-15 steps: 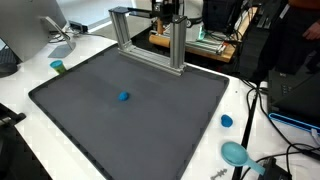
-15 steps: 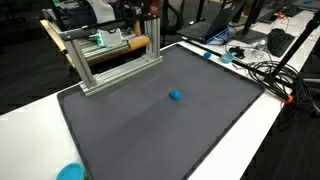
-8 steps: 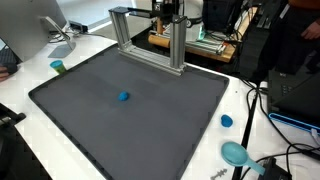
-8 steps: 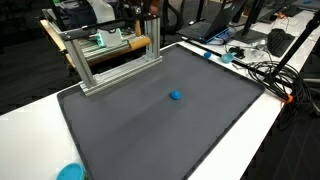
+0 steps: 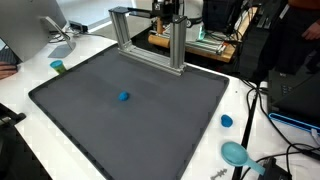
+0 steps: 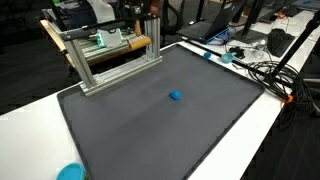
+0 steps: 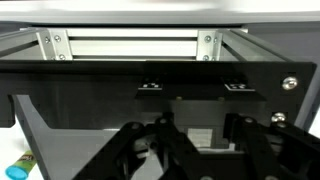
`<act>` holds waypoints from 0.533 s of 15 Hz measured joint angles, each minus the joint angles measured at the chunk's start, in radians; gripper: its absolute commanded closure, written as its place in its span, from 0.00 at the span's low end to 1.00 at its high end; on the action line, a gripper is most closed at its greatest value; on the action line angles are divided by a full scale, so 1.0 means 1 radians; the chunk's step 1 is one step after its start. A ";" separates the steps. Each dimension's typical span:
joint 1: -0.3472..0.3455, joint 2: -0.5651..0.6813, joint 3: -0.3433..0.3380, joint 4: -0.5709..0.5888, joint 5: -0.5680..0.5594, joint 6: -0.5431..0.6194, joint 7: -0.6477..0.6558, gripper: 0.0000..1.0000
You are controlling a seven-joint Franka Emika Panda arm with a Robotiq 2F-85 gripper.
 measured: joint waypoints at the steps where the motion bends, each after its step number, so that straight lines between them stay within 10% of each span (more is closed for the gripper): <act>1: 0.000 0.003 0.002 0.002 0.000 0.002 0.012 0.77; 8: -0.002 0.006 0.006 0.004 0.000 0.002 0.033 0.78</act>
